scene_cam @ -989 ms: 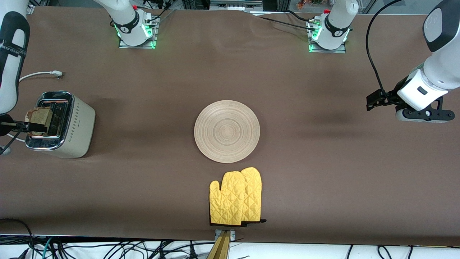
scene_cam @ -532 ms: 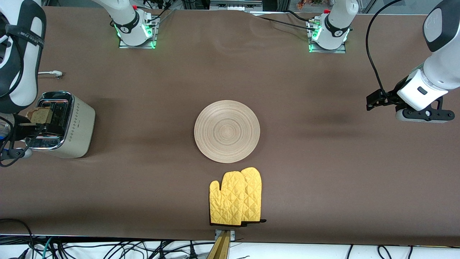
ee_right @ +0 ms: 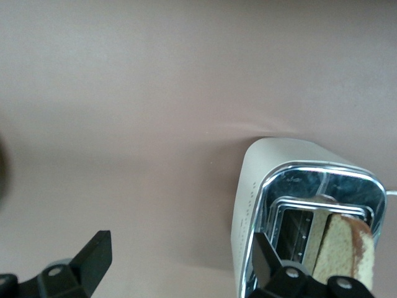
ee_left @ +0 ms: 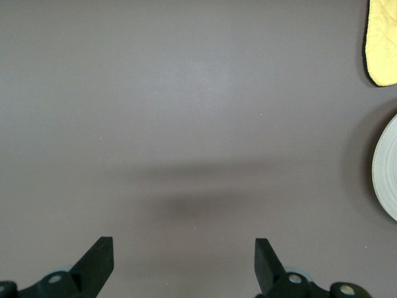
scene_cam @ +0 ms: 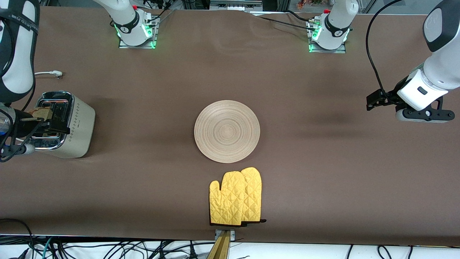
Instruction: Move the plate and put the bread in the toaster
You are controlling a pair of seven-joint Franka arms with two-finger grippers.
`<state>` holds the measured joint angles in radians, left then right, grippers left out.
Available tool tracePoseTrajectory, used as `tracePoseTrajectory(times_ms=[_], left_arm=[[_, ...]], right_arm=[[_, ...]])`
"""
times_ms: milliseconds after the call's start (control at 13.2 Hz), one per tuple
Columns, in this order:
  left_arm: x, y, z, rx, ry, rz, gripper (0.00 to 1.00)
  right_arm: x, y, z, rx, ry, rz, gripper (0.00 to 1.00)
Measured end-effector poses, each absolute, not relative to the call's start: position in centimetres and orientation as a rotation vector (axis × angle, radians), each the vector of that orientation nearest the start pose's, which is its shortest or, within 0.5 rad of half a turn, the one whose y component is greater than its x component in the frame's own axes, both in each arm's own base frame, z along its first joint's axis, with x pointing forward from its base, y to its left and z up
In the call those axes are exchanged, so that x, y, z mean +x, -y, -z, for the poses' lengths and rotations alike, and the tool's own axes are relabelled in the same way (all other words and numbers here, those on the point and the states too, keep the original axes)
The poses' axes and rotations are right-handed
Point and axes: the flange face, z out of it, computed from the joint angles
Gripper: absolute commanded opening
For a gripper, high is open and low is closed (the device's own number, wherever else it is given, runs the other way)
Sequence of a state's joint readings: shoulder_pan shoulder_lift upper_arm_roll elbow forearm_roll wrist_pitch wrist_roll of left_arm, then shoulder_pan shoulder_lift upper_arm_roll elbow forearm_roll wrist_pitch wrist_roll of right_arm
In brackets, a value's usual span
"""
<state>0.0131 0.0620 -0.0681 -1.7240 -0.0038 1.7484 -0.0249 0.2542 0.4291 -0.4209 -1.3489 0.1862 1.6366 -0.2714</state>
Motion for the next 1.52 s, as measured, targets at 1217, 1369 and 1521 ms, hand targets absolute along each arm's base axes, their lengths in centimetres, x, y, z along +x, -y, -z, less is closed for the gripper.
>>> tracePoseTrajectory(times_ms=[1217, 1369, 1521], left_arm=[[58.0, 2.7, -53.9, -3.148, -0.034, -0.031, 1.00], [58.0, 2.7, -53.9, -3.148, -0.034, -0.031, 1.00], [58.0, 2.7, -53.9, -3.148, -0.034, -0.031, 1.00]], right_arm=[[59.6, 0.5, -54.8, -3.044, 0.249, -0.047, 1.00], [59.4, 1.0, -54.8, -3.064, 0.129, -0.048, 1.00], [59.4, 2.5, -54.7, -3.083, 0.068, -0.039, 1.00]])
